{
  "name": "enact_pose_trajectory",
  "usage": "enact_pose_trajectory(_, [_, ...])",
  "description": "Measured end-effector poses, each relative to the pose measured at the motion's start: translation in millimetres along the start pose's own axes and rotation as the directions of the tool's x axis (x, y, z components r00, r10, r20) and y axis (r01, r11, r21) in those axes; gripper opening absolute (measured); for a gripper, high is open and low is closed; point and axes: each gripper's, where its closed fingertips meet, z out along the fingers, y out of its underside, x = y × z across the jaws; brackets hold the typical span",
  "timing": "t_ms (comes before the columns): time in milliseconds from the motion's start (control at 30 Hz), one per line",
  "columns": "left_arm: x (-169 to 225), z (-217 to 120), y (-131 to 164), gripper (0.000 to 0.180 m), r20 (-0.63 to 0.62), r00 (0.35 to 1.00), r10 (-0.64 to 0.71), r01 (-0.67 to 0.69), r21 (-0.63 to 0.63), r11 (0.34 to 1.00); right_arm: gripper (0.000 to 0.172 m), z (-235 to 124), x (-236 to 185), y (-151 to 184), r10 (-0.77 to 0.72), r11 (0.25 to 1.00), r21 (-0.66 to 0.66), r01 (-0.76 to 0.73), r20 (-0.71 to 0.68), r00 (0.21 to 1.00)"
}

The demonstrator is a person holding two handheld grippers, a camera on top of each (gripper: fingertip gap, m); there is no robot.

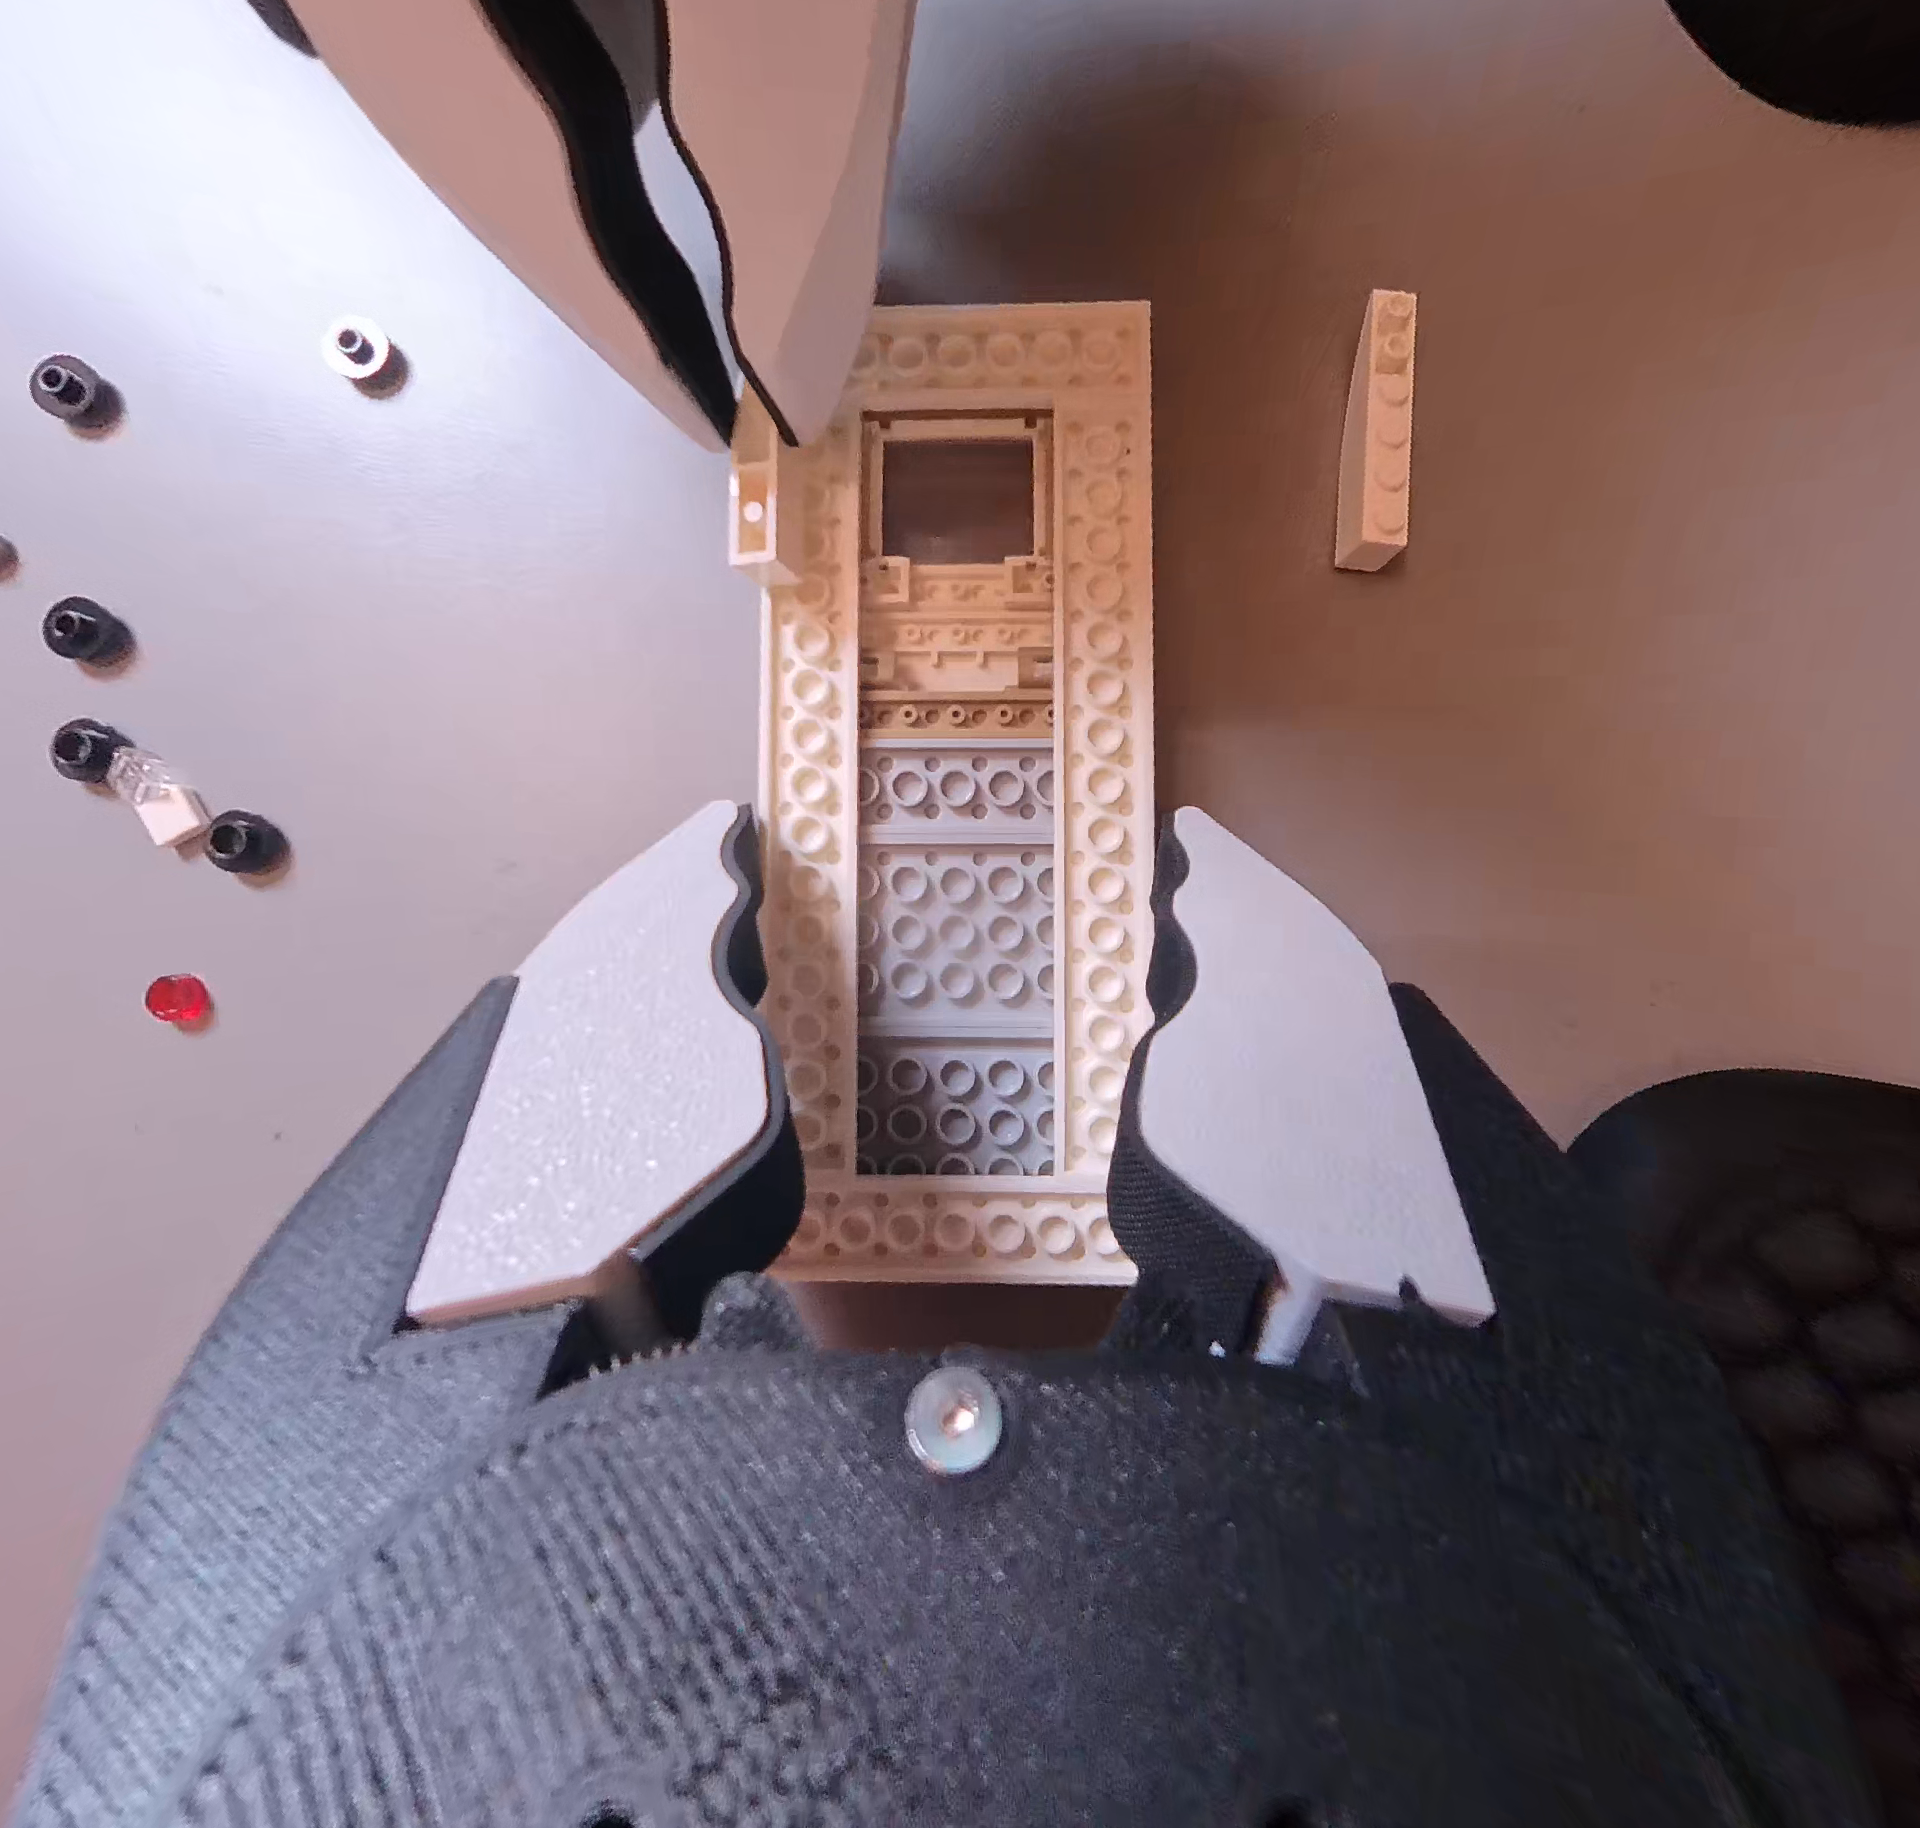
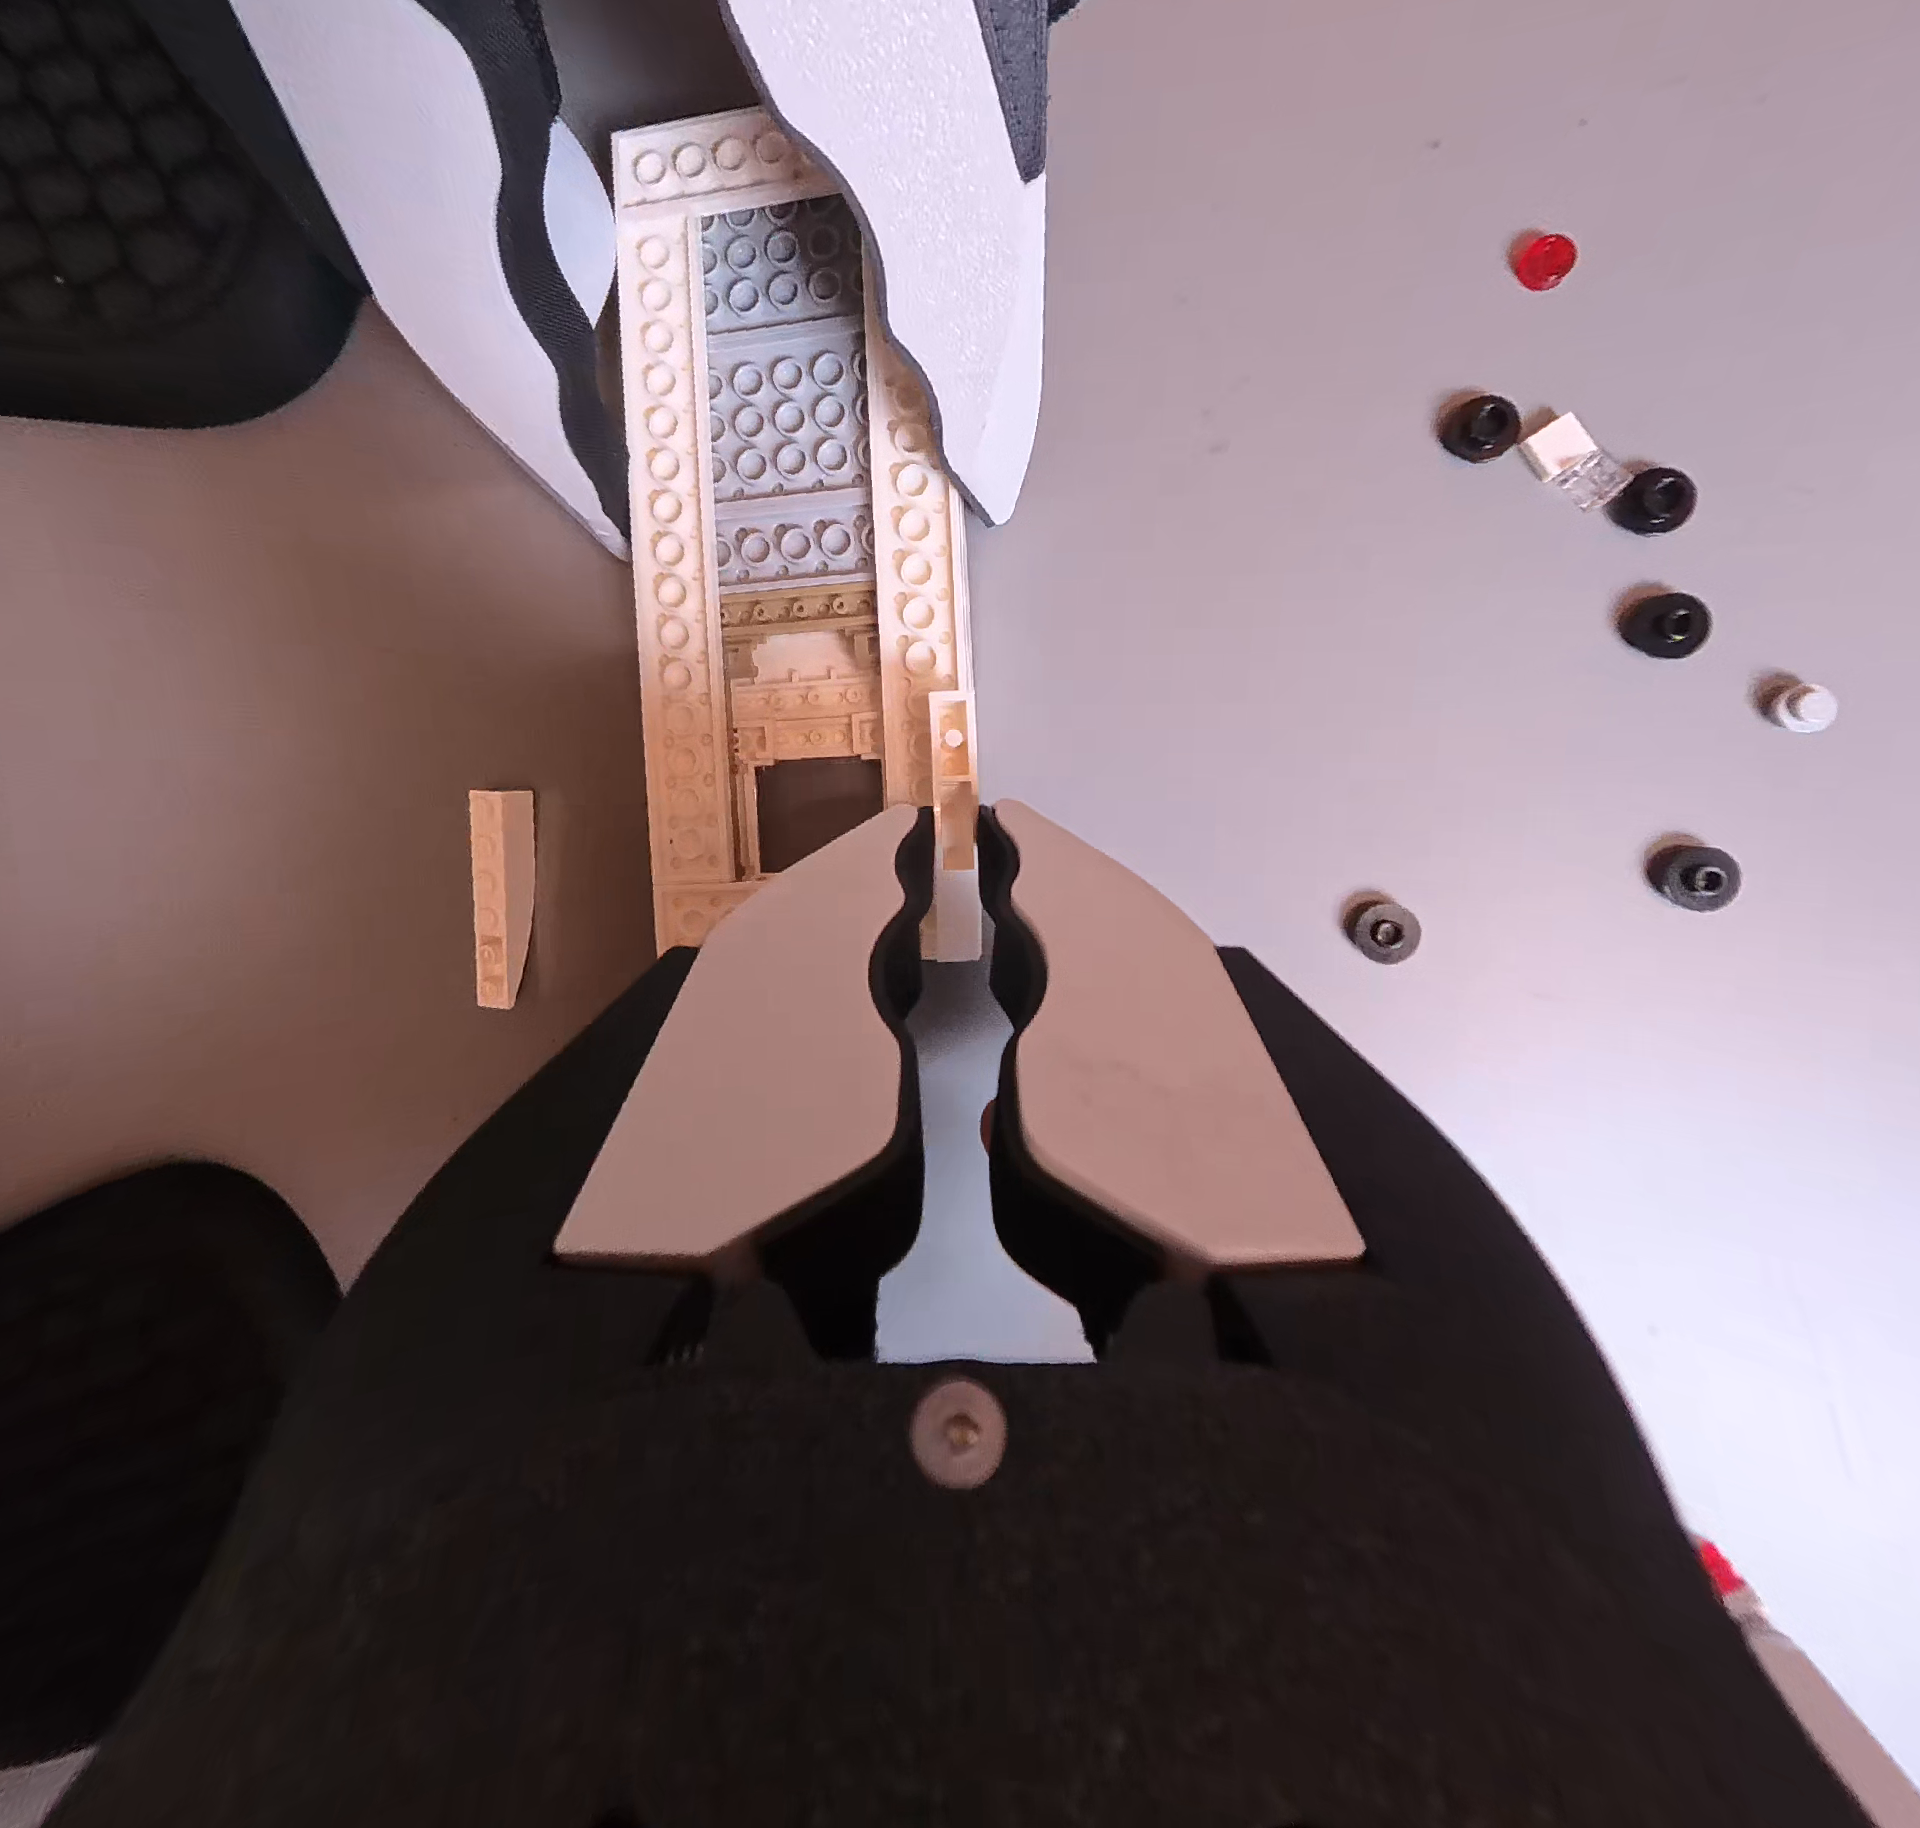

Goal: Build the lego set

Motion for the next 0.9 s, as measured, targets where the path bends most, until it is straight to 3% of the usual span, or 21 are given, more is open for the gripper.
enact_pose_trajectory(600, [0.9, 0.0, -0.3, 0.073, 0.017, 1.0, 0.015, -0.015, -0.011, 1.0, 0.008, 0.8, 0.6, 0.6, -0.124, 0.983, 0.114, 0.145, -0.177, 0.976])
enact_pose_trajectory(900, [3.0, 0.6, 0.8, 0.073, 0.04, 0.999, 0.036, -0.034, -0.034, 0.999, 0.01, 2.2, -0.6, 6.7, -0.133, 0.991, 0.006, 0.136, -0.159, 0.978])
